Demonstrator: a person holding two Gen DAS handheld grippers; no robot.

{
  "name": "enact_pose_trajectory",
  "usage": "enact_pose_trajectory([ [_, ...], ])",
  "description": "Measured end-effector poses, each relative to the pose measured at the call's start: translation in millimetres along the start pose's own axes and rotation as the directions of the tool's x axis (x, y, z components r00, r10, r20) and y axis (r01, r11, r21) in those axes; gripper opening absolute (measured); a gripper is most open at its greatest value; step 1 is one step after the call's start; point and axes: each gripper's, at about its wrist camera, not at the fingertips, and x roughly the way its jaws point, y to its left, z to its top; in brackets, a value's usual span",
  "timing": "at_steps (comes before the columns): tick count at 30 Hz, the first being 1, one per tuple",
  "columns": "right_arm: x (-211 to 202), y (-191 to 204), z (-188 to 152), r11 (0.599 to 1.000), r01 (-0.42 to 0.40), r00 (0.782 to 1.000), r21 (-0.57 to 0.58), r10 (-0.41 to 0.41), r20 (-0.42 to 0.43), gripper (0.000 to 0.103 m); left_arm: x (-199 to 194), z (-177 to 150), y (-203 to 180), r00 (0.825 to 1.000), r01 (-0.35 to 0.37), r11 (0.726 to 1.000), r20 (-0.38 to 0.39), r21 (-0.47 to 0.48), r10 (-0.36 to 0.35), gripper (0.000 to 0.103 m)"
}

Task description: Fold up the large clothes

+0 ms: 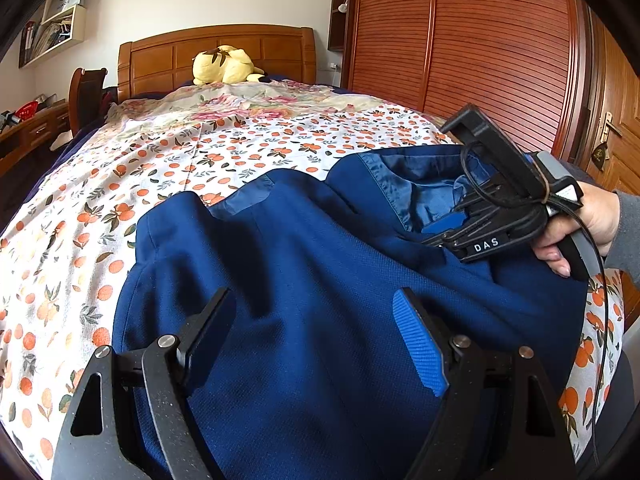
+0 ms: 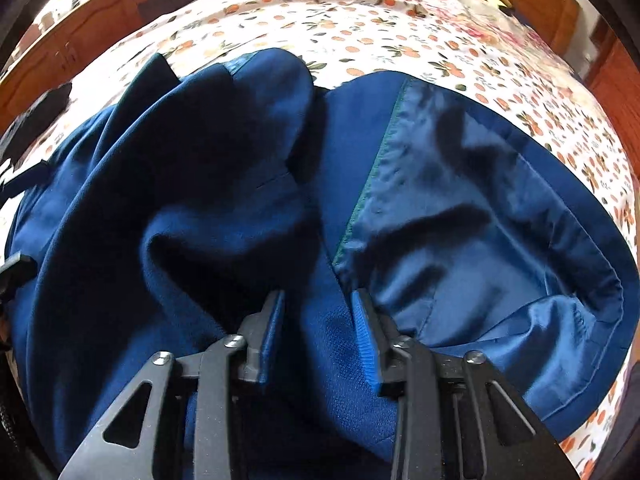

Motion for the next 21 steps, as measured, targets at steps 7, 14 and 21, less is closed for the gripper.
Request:
enact_pose_trajectory([
  [7, -21, 11, 18, 0.971, 0.223, 0.968, -0.081, -0.211, 0.14, 0.003, -2, 0, 1, 1.0, -0.001, 1.0, 0.01, -0.007, 0.001, 0.081],
  [14, -8, -3, 62, 0.919, 0.381, 0.915, -0.099, -0.359, 0.184, 0.003, -3, 0, 3, 1.0, 0.004, 1.0, 0.012, -0.017, -0.004, 0.081],
  [21, 8, 3, 71, 0.869, 0.49, 0.856, -0.066, -0.467, 0.221, 0.004, 0, 0, 2, 1.0, 0.007, 1.0, 0.002, -0.015, -0.007, 0.081],
])
